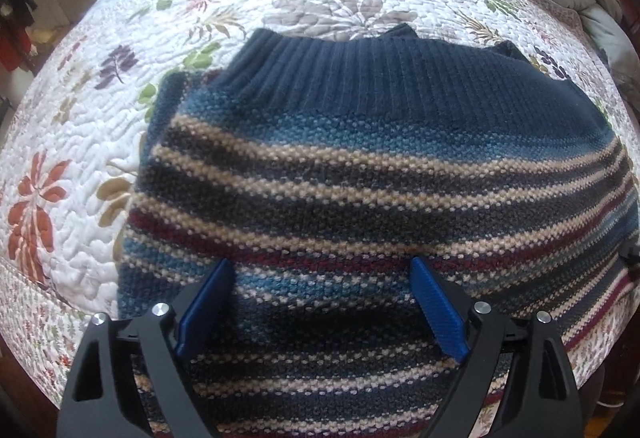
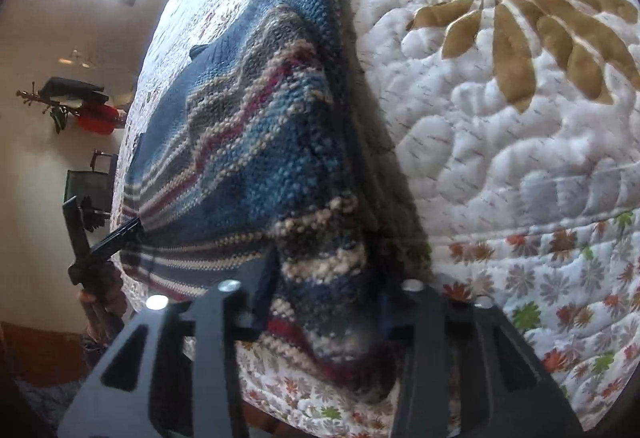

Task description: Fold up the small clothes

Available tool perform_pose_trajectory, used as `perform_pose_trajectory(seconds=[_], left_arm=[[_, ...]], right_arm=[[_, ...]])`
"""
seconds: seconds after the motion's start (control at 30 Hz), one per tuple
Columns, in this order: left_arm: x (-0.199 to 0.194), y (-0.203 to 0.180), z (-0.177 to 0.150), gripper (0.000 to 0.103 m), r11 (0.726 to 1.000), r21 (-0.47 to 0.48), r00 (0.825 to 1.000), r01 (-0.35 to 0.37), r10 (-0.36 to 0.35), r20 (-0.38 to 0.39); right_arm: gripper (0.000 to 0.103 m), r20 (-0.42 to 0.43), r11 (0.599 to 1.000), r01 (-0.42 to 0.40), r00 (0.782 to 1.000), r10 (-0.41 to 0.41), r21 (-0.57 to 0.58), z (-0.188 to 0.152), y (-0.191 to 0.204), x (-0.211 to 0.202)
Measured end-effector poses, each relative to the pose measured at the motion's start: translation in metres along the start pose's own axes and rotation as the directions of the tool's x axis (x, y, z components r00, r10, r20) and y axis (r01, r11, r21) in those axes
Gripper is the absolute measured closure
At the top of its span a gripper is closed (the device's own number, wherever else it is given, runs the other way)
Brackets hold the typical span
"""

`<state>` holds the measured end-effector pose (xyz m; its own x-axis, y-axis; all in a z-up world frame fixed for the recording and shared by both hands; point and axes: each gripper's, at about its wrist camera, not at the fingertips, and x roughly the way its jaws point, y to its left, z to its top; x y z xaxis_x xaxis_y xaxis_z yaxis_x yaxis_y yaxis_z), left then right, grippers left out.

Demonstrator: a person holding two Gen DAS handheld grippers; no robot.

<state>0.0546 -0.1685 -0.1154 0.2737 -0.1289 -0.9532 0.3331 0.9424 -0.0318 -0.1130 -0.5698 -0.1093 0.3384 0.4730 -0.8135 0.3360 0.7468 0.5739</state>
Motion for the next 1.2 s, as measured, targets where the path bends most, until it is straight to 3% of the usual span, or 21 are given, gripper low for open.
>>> perform_pose_trajectory(seconds=[0.1,0.33,0.5,0.63,0.9,1.2], left_arm=[[0.005,-0.002,0.002,0.008,1.0,0.004,1.0,-0.011,0.011,-0.002],[-0.013,0.001,-0.002,0.009,1.0,0.008,1.0,0.03,-0.03,0.002],[-0.03,0.009,-0.017,0.009,0.996,0.018,0.996,0.085,-0.085,0.024],[-0.037,0.023,-0.025,0.01,0.992,-0.001,0.992,0.125,-0.125,0.028],[-0.077,0.062,-0.034,0.009,0.987,-0.04,0.981,0.155,-0.149,0.124],[-0.086,0.096,-0.035,0.009,0.974,-0.125,0.975,0.188,-0.17,0.141]], right_arm=[[0.081,0.01,1.0,0.004,1.0,-0.004,0.021,-0.001,0.005,-0.004],[0.084,0.092,0.998,0.059,0.994,-0.06,0.013,-0.004,0.051,-0.035],[0.084,0.138,0.981,0.165,0.979,-0.151,-0.098,-0.003,0.117,-0.046],[0.084,0.177,0.941,0.246,0.962,-0.208,-0.232,-0.005,0.179,-0.04],[0.084,0.171,0.836,0.315,0.949,-0.266,-0.449,-0.019,0.274,0.013],[0.084,0.076,0.759,0.289,0.95,-0.304,-0.584,-0.054,0.32,0.093]])
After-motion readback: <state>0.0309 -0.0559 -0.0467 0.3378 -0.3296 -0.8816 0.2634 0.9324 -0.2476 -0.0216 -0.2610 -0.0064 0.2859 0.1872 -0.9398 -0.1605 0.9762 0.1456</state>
